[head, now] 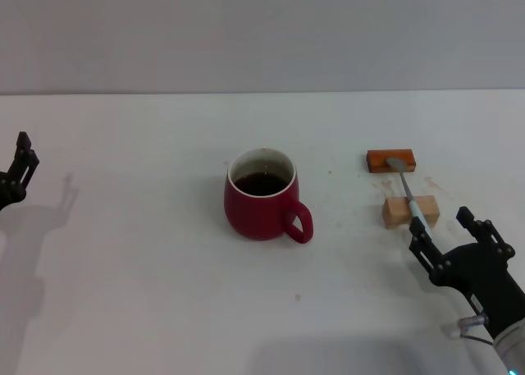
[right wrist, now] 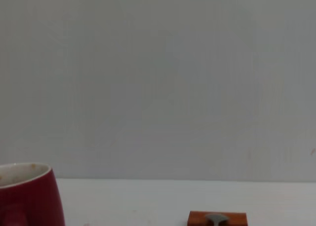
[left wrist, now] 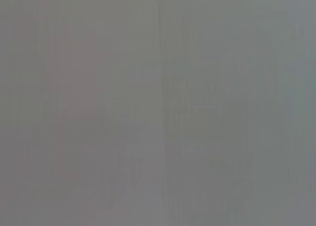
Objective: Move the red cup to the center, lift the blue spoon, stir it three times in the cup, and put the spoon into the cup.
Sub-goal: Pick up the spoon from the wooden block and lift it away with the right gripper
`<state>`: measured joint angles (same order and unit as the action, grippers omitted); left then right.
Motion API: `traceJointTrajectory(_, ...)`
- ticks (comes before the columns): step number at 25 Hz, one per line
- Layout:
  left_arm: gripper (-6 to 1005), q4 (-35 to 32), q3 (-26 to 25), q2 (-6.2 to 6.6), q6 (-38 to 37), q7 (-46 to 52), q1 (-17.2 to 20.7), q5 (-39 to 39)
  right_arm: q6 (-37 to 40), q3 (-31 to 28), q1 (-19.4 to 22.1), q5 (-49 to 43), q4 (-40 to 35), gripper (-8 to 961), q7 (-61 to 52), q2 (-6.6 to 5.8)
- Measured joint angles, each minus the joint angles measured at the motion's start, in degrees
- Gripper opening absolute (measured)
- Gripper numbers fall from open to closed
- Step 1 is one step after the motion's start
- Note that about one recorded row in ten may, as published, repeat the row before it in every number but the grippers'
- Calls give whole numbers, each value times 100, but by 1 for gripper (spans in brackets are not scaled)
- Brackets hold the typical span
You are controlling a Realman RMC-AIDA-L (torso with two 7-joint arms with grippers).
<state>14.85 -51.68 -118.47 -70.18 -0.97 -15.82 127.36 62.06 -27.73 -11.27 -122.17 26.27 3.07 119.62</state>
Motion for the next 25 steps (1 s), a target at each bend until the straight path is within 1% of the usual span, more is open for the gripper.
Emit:
traceJointTrajectory(16,855,0,0,0,-33,38,52,-1,-447,-4,-224,0,22,718,-6,0)
traceJointTrajectory(25,854,0,0,0,-38,44,53,-1,-467,-5,-185,1,35,712,-9,0)
